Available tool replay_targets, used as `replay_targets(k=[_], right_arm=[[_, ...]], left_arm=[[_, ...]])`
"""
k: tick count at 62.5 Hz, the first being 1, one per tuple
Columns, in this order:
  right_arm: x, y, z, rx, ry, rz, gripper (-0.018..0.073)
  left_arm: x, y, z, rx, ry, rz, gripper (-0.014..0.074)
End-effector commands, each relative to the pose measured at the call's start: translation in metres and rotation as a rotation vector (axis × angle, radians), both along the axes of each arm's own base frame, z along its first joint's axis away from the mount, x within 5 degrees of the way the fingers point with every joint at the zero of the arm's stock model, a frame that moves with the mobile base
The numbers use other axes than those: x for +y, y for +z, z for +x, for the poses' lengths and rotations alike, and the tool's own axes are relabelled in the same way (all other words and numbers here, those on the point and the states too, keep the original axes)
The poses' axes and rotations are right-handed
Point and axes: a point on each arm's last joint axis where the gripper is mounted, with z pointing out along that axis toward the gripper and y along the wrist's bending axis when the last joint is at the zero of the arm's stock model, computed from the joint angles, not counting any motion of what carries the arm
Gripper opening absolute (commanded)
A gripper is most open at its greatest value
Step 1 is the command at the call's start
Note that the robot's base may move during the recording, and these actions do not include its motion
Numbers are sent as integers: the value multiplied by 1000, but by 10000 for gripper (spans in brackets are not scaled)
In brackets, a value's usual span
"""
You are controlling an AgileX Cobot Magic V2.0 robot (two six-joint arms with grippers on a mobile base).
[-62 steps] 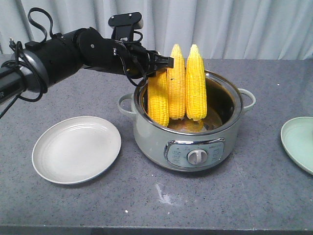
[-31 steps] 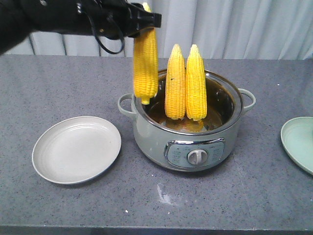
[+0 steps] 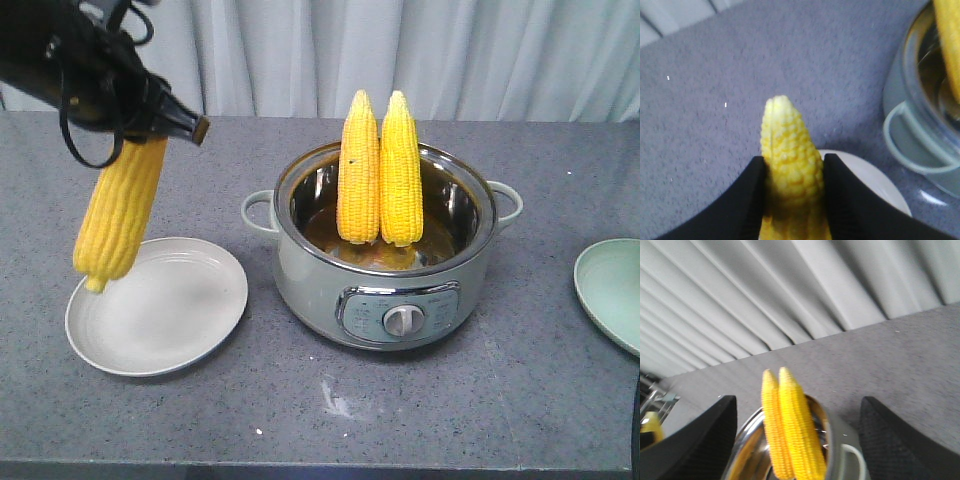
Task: Distribute corn equally
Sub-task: 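Lift the corn ear out and lower it onto the white plate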
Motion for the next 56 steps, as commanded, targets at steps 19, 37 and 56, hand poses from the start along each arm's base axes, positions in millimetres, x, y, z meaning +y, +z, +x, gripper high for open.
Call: replay_targets(k=[19, 37, 56], right_arm=[[74, 30, -3, -143, 257, -5, 486], [77, 29, -3, -143, 277, -19, 486], [77, 29, -3, -144, 272, -19, 486]], left_arm=[[11, -73, 6, 8, 83, -103, -8], [10, -79, 7, 8, 82, -110, 2], [10, -79, 7, 8, 82, -110, 190]])
